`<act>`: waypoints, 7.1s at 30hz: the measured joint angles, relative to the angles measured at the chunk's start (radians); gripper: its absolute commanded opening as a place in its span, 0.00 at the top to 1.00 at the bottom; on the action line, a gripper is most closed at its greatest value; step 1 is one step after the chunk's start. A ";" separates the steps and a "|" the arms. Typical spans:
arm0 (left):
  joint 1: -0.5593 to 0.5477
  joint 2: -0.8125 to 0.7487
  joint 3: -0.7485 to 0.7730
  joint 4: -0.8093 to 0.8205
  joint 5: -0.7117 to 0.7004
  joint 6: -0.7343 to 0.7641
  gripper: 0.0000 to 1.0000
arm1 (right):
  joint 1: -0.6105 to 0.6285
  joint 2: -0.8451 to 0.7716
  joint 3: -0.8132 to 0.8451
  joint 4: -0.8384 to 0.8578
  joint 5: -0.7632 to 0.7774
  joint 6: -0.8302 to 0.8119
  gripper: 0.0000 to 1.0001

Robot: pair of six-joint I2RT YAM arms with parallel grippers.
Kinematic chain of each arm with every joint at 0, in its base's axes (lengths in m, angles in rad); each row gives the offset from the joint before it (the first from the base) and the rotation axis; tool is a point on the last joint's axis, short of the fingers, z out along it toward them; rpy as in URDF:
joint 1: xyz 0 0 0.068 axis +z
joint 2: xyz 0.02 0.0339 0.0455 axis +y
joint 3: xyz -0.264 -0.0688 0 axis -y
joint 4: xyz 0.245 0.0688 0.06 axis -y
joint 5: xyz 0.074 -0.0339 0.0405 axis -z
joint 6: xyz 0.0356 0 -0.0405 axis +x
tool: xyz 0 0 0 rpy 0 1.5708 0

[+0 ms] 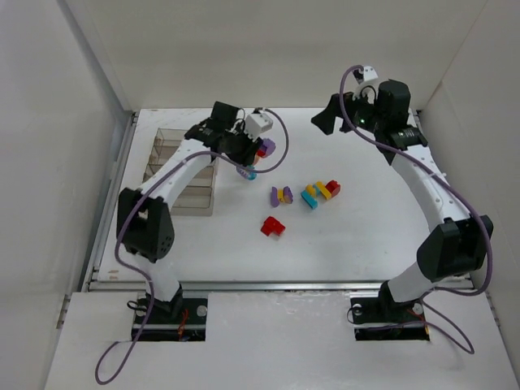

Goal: Sort the legos into containers by color

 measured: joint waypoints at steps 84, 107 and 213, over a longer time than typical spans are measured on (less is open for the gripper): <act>0.127 -0.196 -0.194 -0.116 0.368 -0.005 1.00 | 0.103 0.066 0.052 0.011 -0.472 0.114 1.00; 0.011 -0.048 -0.307 0.024 -0.060 0.007 0.34 | 0.101 0.014 0.035 0.009 -0.314 0.149 1.00; 0.292 -0.728 -0.824 0.223 -0.099 0.152 1.00 | 0.206 -0.004 0.131 0.013 -0.001 0.512 1.00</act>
